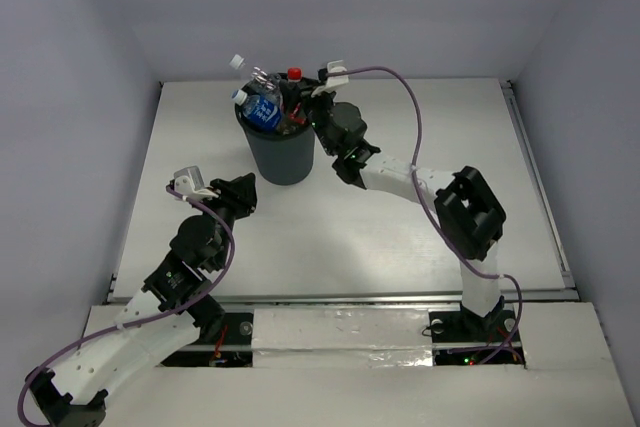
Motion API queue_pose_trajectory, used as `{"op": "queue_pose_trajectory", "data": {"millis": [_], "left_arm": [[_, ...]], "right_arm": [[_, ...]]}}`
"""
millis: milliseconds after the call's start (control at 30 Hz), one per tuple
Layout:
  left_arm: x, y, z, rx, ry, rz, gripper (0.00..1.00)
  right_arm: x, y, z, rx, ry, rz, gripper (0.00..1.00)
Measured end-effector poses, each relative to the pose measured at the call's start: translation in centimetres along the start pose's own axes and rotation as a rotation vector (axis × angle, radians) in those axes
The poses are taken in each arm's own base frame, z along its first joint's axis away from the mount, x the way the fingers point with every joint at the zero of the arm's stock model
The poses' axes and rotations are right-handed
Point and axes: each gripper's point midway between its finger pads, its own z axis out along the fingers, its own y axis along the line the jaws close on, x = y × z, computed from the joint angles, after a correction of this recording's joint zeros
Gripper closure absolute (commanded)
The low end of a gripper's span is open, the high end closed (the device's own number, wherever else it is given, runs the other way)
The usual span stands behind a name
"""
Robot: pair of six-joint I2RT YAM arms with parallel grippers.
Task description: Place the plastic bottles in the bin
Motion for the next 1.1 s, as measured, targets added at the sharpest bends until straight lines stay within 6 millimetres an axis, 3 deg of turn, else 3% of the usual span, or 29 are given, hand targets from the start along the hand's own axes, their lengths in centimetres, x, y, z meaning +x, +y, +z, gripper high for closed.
{"op": "queue_pose_trajectory", "data": {"millis": [167, 300, 467, 667, 900, 1100], "left_arm": [[0.0, 0.0, 0.0, 0.000, 0.000, -0.001, 0.71], [0.0, 0.0, 0.0, 0.000, 0.000, -0.001, 0.71], [0.0, 0.0, 0.0, 0.000, 0.000, -0.001, 0.70], [0.4, 0.1, 0.3, -0.008, 0.011, 0.007, 0.68], [0.5, 0.1, 0.3, -0.009, 0.012, 0.007, 0.63], [0.5, 0.0, 0.2, -0.002, 0.015, 0.004, 0.51]], "right_arm": [[-0.1, 0.1, -0.8, 0.002, -0.030, -0.011, 0.51], [-0.4, 0.3, -1.2, -0.001, -0.036, -0.027, 0.28], [-0.6, 0.2, -1.6, -0.002, -0.024, -0.054, 0.12], [-1.6, 1.0, -2.1, -0.034, 0.008, -0.062, 0.01], [-4.2, 1.8, -2.5, -0.059, 0.006, -0.042, 0.00], [-7.8, 1.5, -3.3, -0.030, -0.024, -0.023, 0.00]]}}
